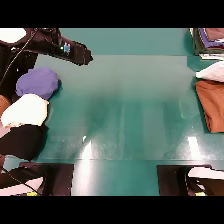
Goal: Fold the shirts.
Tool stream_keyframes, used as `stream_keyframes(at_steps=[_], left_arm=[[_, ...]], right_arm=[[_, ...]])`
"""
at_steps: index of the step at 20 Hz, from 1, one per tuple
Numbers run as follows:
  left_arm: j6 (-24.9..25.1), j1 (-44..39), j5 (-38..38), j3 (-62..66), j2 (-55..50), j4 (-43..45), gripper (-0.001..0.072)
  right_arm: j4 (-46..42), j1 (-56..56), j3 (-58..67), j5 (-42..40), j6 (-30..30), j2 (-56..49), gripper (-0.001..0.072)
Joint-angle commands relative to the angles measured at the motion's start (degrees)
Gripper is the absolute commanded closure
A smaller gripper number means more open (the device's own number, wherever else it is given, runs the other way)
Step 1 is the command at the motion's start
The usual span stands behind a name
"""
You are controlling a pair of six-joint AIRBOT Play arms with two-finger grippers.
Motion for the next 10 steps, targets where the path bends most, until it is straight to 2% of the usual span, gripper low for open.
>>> stream_keyframes(at_steps=[1,5,10], left_arm=[[0.07,0.0,-0.42,0.0,-0.02,0.0,0.0682],[0.07,0.0,-0.59,0.0,-0.02,0.02,0.0682],[1.01,0.0,-2.1,0.0,-0.02,0.04,0.0682]], right_arm=[[-8.74,-0.15,0.0,4.07,-0.31,3.54,0.0693],[-14.56,-1.29,-1.51,12.39,-0.31,5.62,0.0693],[-22.6,-5.46,-15.23,15.82,-0.31,11.72,0.0692]])
